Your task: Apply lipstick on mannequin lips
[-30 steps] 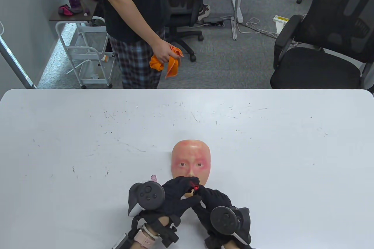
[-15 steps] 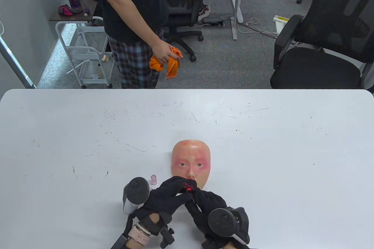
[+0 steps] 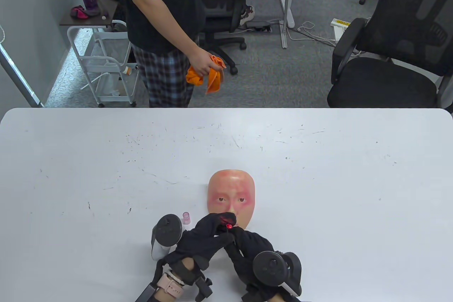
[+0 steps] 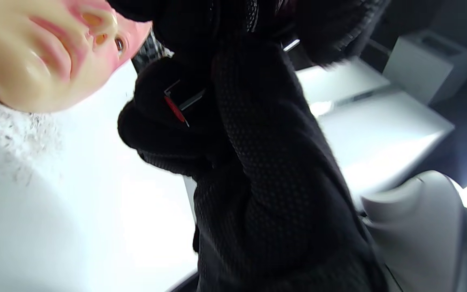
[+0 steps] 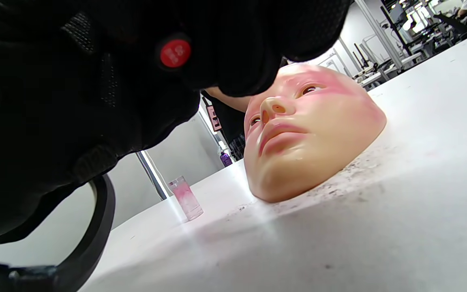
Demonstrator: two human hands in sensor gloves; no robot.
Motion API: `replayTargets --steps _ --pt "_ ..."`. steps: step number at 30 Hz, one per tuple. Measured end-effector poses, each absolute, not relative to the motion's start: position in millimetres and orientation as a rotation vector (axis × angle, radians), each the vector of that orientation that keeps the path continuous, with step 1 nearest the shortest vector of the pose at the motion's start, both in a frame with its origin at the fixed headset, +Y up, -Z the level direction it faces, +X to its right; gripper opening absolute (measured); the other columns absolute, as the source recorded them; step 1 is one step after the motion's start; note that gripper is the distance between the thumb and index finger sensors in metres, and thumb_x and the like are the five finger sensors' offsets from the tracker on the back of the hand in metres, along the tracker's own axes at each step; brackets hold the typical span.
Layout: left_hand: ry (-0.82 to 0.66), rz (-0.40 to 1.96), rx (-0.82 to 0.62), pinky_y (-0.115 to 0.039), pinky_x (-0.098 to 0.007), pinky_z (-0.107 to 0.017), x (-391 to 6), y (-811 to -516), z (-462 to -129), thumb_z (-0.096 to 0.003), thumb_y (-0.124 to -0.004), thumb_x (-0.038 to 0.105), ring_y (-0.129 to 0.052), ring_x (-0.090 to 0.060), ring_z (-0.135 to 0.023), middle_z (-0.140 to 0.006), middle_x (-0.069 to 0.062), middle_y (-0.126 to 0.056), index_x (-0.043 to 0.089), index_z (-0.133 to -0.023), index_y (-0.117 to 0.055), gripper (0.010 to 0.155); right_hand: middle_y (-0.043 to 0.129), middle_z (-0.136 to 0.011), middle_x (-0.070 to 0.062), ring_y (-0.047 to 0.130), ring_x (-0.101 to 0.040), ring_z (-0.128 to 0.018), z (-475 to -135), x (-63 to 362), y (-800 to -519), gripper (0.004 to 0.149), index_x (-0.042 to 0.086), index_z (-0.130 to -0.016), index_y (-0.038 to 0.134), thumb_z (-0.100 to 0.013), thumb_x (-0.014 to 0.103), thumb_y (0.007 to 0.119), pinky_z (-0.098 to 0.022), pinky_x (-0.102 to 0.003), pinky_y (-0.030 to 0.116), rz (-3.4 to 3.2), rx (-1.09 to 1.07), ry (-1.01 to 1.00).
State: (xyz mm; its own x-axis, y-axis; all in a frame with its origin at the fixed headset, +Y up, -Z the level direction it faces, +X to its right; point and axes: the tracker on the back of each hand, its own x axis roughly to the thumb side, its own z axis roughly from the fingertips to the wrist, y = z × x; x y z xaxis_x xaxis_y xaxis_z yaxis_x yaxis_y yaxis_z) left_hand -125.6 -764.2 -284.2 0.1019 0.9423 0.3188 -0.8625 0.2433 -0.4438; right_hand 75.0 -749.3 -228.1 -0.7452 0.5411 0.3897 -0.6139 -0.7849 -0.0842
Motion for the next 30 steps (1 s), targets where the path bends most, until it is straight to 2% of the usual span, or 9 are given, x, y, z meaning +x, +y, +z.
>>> replayTargets --steps 2,9,10,13,15,18,24,27,30 --pt "-0.605 1.344 -0.155 -0.062 -0.05 -0.066 -125 -763 -285 -0.0528 -0.078 0.045 -0.077 -0.024 -0.08 -0.094 -0.007 -0.073 0.027 -0.098 -0.07 0.049 0.099 -0.063 -0.006 0.1 -0.023 -0.05 -228 75 -749 0.057 0.006 -0.082 0.082 -0.041 0.046 0.076 -0.046 -0.047 0.08 2.447 0.459 -0.278" --pt "-0.67 1.278 -0.154 -0.058 -0.05 -0.069 -122 -760 -283 -0.0542 -0.063 0.039 -0.072 -0.024 -0.084 -0.098 -0.008 -0.069 0.028 -0.104 -0.069 0.052 0.099 -0.064 -0.006 0.1 -0.024 -0.051 -228 75 -751 0.057 0.005 -0.082 0.082 -0.041 0.045 0.076 -0.047 -0.048 0.079 2.434 0.444 -0.261" --pt "-0.655 1.312 -0.157 -0.058 -0.05 -0.068 -125 -762 -284 -0.0557 -0.06 0.037 -0.073 -0.022 -0.082 -0.096 -0.007 -0.07 0.03 -0.1 -0.073 0.046 0.098 -0.066 -0.007 0.098 -0.026 -0.053 -226 74 -750 0.058 0.005 -0.083 0.081 -0.041 0.044 0.077 -0.048 -0.049 0.078 2.406 0.49 -0.243" --pt "-0.703 1.353 -0.19 -0.057 -0.05 -0.069 -126 -763 -286 -0.0572 -0.063 0.041 -0.071 -0.023 -0.084 -0.098 -0.007 -0.068 0.028 -0.102 -0.07 0.048 0.099 -0.064 -0.006 0.1 -0.024 -0.051 -225 72 -747 0.058 0.005 -0.082 0.082 -0.041 0.045 0.076 -0.047 -0.048 0.079 2.431 0.456 -0.289" --pt "-0.714 1.307 -0.189 -0.055 -0.05 -0.071 -122 -763 -283 -0.0553 -0.07 0.054 -0.068 -0.024 -0.088 -0.102 -0.008 -0.064 0.028 -0.107 -0.063 0.059 0.099 -0.063 -0.006 0.1 -0.024 -0.051 -226 74 -748 0.057 0.005 -0.081 0.082 -0.041 0.046 0.076 -0.046 -0.048 0.079 2.436 0.433 -0.283" --pt "-0.638 1.255 -0.105 -0.059 -0.049 -0.067 -120 -760 -282 -0.0545 -0.074 0.049 -0.073 -0.022 -0.082 -0.096 -0.007 -0.069 0.029 -0.1 -0.069 0.05 0.099 -0.063 -0.006 0.1 -0.024 -0.05 -225 73 -750 0.057 0.005 -0.081 0.082 -0.041 0.046 0.076 -0.046 -0.048 0.08 2.445 0.428 -0.28" --pt "-0.719 1.337 -0.175 -0.053 -0.054 -0.069 -122 -757 -282 -0.0512 -0.069 0.037 -0.07 -0.028 -0.083 -0.097 -0.012 -0.069 0.026 -0.1 -0.077 0.05 0.098 -0.064 -0.007 0.099 -0.025 -0.052 -226 73 -750 0.058 0.004 -0.081 0.081 -0.041 0.045 0.077 -0.047 -0.048 0.079 2.409 0.483 -0.271" --pt "-0.732 1.32 -0.23 -0.049 -0.051 -0.073 -123 -761 -284 -0.0565 -0.066 0.042 -0.063 -0.025 -0.087 -0.101 -0.009 -0.061 0.027 -0.106 -0.066 0.052 0.098 -0.064 -0.007 0.099 -0.024 -0.051 -227 73 -751 0.058 0.004 -0.081 0.081 -0.041 0.045 0.076 -0.047 -0.048 0.079 2.394 0.47 -0.261" --pt "-0.62 1.365 -0.139 -0.057 -0.05 -0.068 -120 -767 -281 -0.0532 -0.078 0.048 -0.071 -0.022 -0.082 -0.095 -0.007 -0.068 0.028 -0.1 -0.068 0.052 0.099 -0.063 -0.006 0.1 -0.024 -0.05 -226 72 -752 0.058 0.004 -0.081 0.082 -0.041 0.046 0.076 -0.046 -0.047 0.079 2.44 0.449 -0.282"
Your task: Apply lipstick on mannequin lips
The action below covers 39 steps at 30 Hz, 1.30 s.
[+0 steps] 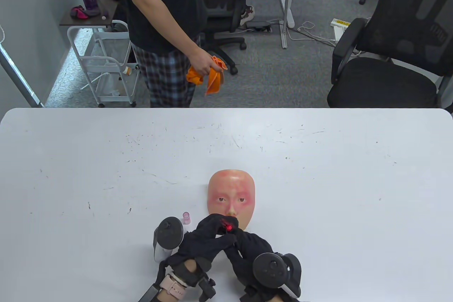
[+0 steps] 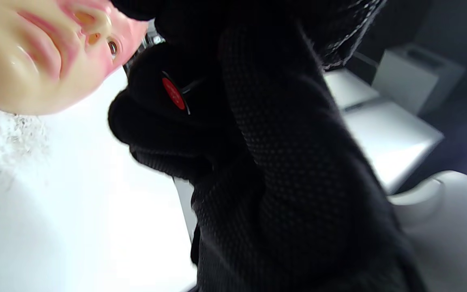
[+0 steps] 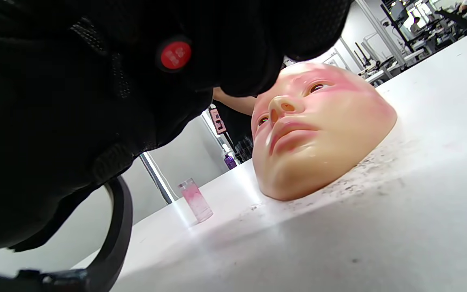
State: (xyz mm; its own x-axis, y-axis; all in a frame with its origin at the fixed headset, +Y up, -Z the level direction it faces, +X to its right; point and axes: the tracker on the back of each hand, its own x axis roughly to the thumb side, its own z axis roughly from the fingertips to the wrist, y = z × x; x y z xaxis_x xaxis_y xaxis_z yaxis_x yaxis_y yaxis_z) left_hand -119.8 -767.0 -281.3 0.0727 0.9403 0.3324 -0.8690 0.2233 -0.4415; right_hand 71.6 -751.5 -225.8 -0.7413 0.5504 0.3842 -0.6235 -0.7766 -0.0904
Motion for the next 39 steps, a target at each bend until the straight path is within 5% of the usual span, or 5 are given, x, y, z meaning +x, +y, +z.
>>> replayTargets --steps 9,13,22,25,39 --pt "-0.774 1.274 -0.303 -0.049 -0.051 -0.073 -128 -763 -290 -0.0563 -0.066 0.041 -0.062 -0.025 -0.089 -0.103 -0.009 -0.06 0.029 -0.108 -0.068 0.053 0.098 -0.066 -0.007 0.099 -0.025 -0.054 -231 72 -756 0.058 0.004 -0.083 0.08 -0.041 0.044 0.076 -0.048 -0.048 0.078 2.369 0.514 -0.187" --pt "-0.604 1.397 -0.158 -0.058 -0.05 -0.067 -125 -771 -286 -0.0509 -0.08 0.045 -0.073 -0.024 -0.08 -0.095 -0.009 -0.071 0.026 -0.099 -0.073 0.052 0.098 -0.065 -0.007 0.099 -0.025 -0.052 -231 73 -756 0.058 0.004 -0.082 0.081 -0.041 0.045 0.076 -0.048 -0.048 0.078 2.369 0.482 -0.202" --pt "-0.724 1.352 -0.23 -0.052 -0.051 -0.071 -126 -766 -286 -0.0543 -0.068 0.041 -0.066 -0.025 -0.086 -0.1 -0.009 -0.065 0.026 -0.104 -0.07 0.052 0.098 -0.066 -0.007 0.098 -0.025 -0.054 -230 73 -753 0.058 0.004 -0.083 0.08 -0.041 0.044 0.076 -0.049 -0.048 0.078 2.353 0.51 -0.201" --pt "-0.619 1.427 -0.182 -0.057 -0.049 -0.069 -125 -772 -285 -0.0523 -0.079 0.049 -0.069 -0.022 -0.083 -0.097 -0.007 -0.067 0.028 -0.101 -0.067 0.055 0.098 -0.065 -0.007 0.099 -0.025 -0.053 -229 74 -751 0.058 0.004 -0.082 0.081 -0.041 0.044 0.077 -0.048 -0.049 0.078 2.346 0.484 -0.223" --pt "-0.676 1.435 -0.184 -0.054 -0.052 -0.07 -126 -765 -284 -0.0556 -0.072 0.044 -0.068 -0.028 -0.087 -0.1 -0.011 -0.067 0.025 -0.104 -0.072 0.052 0.099 -0.067 -0.007 0.099 -0.027 -0.054 -227 76 -746 0.058 0.005 -0.083 0.081 -0.041 0.045 0.077 -0.048 -0.05 0.078 2.404 0.436 -0.233"
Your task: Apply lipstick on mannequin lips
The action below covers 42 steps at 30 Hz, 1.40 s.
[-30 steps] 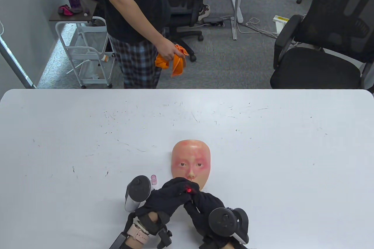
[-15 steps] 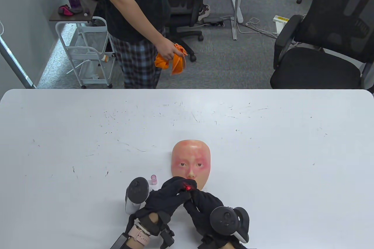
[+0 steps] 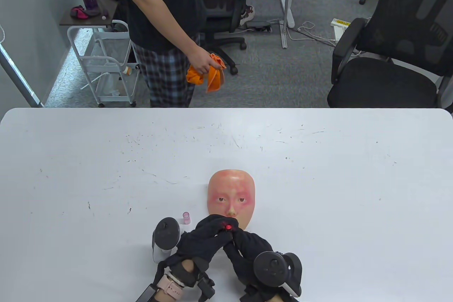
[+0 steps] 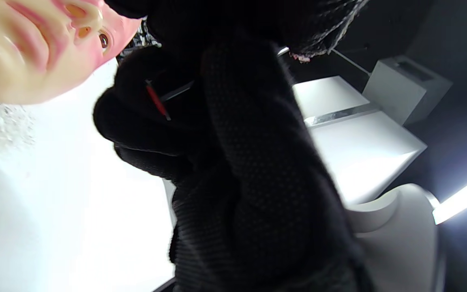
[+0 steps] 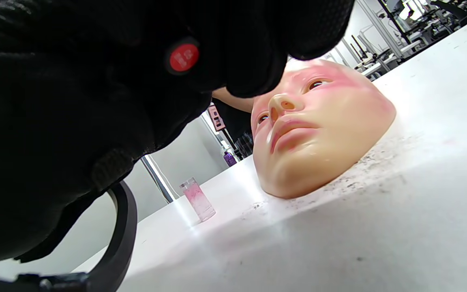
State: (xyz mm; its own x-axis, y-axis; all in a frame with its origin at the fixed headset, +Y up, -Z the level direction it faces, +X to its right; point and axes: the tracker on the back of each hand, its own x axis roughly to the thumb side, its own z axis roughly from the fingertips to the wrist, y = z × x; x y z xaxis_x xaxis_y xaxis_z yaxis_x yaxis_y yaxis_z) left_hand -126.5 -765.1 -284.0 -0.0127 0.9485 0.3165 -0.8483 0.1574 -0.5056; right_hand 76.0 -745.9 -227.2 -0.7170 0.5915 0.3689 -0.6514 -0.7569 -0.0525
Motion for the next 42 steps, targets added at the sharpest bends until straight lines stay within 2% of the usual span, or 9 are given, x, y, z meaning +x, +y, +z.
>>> replayTargets --steps 4,7,11,13,16,19,26,34,42 --pt "-0.621 1.411 -0.075 -0.05 -0.054 -0.073 -138 -743 -290 -0.0562 -0.072 0.046 -0.062 -0.032 -0.093 -0.108 -0.013 -0.06 0.025 -0.11 -0.063 0.059 0.102 -0.065 -0.008 0.103 -0.027 -0.049 -228 82 -742 0.056 0.01 -0.081 0.084 -0.04 0.049 0.08 -0.042 -0.047 0.082 2.483 0.378 -0.285" --pt "-0.601 1.292 -0.022 -0.048 -0.054 -0.074 -143 -709 -300 -0.0571 -0.07 0.048 -0.057 -0.032 -0.097 -0.111 -0.013 -0.055 0.026 -0.112 -0.059 0.061 0.102 -0.061 -0.007 0.102 -0.026 -0.045 -230 85 -741 0.056 0.01 -0.081 0.084 -0.04 0.049 0.08 -0.04 -0.046 0.081 2.551 0.352 -0.263" --pt "-0.549 1.042 0.007 -0.045 -0.055 -0.076 -136 -670 -320 -0.0567 -0.071 0.049 -0.053 -0.034 -0.1 -0.116 -0.014 -0.049 0.028 -0.114 -0.056 0.063 0.099 -0.058 -0.004 0.098 -0.023 -0.045 -231 86 -744 0.057 0.011 -0.085 0.082 -0.041 0.048 0.079 -0.042 -0.047 0.078 2.617 0.35 -0.313" --pt "-0.529 0.894 0.016 -0.043 -0.055 -0.077 -129 -665 -332 -0.0566 -0.071 0.048 -0.05 -0.034 -0.102 -0.117 -0.014 -0.045 0.028 -0.115 -0.054 0.064 0.098 -0.056 -0.003 0.097 -0.023 -0.044 -232 85 -746 0.057 0.012 -0.086 0.082 -0.041 0.047 0.079 -0.043 -0.047 0.078 2.644 0.346 -0.317" --pt "-0.52 0.767 0.002 -0.042 -0.054 -0.077 -116 -671 -352 -0.0558 -0.072 0.047 -0.043 -0.036 -0.105 -0.12 -0.015 -0.039 0.029 -0.116 -0.054 0.065 0.097 -0.054 -0.002 0.096 -0.022 -0.043 -231 82 -748 0.057 0.012 -0.087 0.081 -0.042 0.047 0.078 -0.043 -0.047 0.078 2.704 0.337 -0.331" --pt "-0.49 0.758 -0.06 -0.04 -0.052 -0.078 -106 -684 -370 -0.0551 -0.074 0.046 -0.034 -0.036 -0.107 -0.121 -0.014 -0.03 0.03 -0.117 -0.05 0.068 0.097 -0.051 0.0 0.096 -0.021 -0.042 -231 82 -748 0.057 0.013 -0.086 0.082 -0.041 0.047 0.078 -0.042 -0.047 0.078 2.764 0.319 -0.378" --pt "-0.409 0.643 -0.142 -0.037 -0.053 -0.079 -98 -711 -408 -0.0545 -0.075 0.047 -0.028 -0.036 -0.109 -0.122 -0.013 -0.023 0.03 -0.117 -0.046 0.071 0.096 -0.044 0.003 0.096 -0.019 -0.037 -231 75 -753 0.056 0.015 -0.084 0.084 -0.04 0.048 0.08 -0.04 -0.046 0.079 2.897 0.328 -0.409" --pt "-0.353 0.578 -0.253 -0.032 -0.055 -0.08 -89 -734 -420 -0.0525 -0.078 0.047 -0.022 -0.036 -0.11 -0.122 -0.012 -0.017 0.032 -0.118 -0.041 0.077 0.095 -0.041 0.005 0.095 -0.017 -0.035 -232 61 -756 0.055 0.015 -0.083 0.085 -0.04 0.048 0.08 -0.038 -0.044 0.079 3.025 0.353 -0.464" --pt "-0.352 0.624 -0.323 -0.031 -0.058 -0.08 -85 -739 -422 -0.0529 -0.078 0.043 -0.027 -0.037 -0.108 -0.121 -0.013 -0.025 0.031 -0.118 -0.039 0.077 0.095 -0.042 0.005 0.094 -0.017 -0.036 -236 50 -757 0.054 0.016 -0.084 0.084 -0.04 0.048 0.081 -0.039 -0.044 0.079 3.095 0.383 -0.42"
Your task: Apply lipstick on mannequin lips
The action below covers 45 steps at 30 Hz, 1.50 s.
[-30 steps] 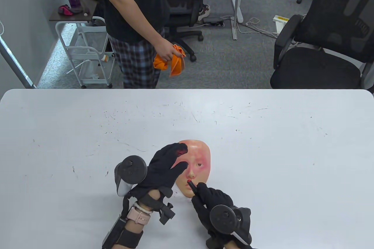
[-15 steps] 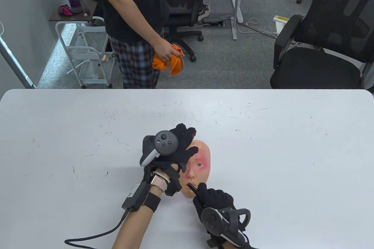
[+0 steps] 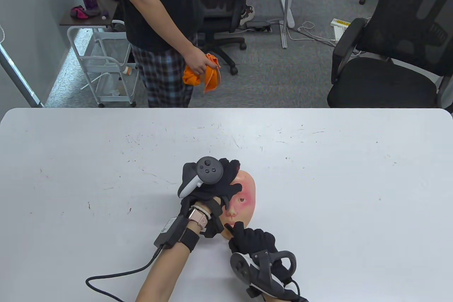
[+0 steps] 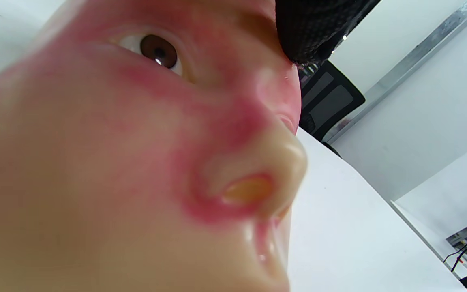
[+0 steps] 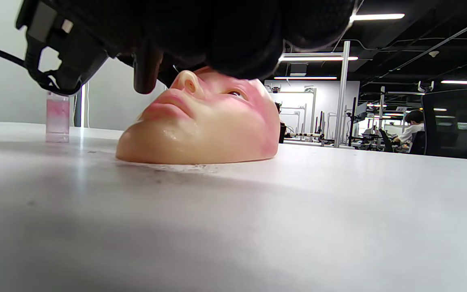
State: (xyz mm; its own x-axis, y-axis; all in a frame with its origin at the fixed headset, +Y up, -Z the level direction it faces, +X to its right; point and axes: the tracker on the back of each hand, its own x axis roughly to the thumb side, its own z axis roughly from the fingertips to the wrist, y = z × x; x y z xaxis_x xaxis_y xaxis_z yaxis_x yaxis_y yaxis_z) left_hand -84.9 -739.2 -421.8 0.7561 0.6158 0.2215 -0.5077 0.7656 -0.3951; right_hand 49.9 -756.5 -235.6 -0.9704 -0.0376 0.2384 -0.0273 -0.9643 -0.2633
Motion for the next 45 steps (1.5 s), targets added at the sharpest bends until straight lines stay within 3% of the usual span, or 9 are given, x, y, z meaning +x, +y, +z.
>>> replayTargets --steps 9,33,45 --pt "-0.347 0.622 -0.335 -0.031 -0.057 -0.08 -86 -739 -423 -0.0525 -0.078 0.043 -0.029 -0.036 -0.108 -0.121 -0.012 -0.027 0.032 -0.117 -0.039 0.076 0.093 -0.045 0.005 0.093 -0.016 -0.039 -238 30 -759 0.054 0.017 -0.087 0.08 -0.043 0.048 0.08 -0.041 -0.044 0.077 -2.924 -0.398 0.346" --pt "-0.339 0.632 -0.347 -0.029 -0.056 -0.081 -86 -740 -422 -0.0527 -0.076 0.043 -0.027 -0.034 -0.108 -0.121 -0.01 -0.025 0.033 -0.117 -0.038 0.076 0.093 -0.039 0.006 0.093 -0.014 -0.032 -235 48 -757 0.055 0.012 -0.083 0.083 -0.041 0.047 0.08 -0.036 -0.043 0.08 -2.966 -0.292 0.527" --pt "-0.334 0.633 -0.352 -0.028 -0.055 -0.081 -86 -740 -422 -0.0528 -0.076 0.044 -0.027 -0.034 -0.109 -0.121 -0.009 -0.025 0.034 -0.117 -0.037 0.076 0.093 -0.035 0.006 0.093 -0.015 -0.029 -241 66 -759 0.054 0.012 -0.08 0.086 -0.039 0.047 0.08 -0.035 -0.043 0.079 -3.08 -0.244 0.347"
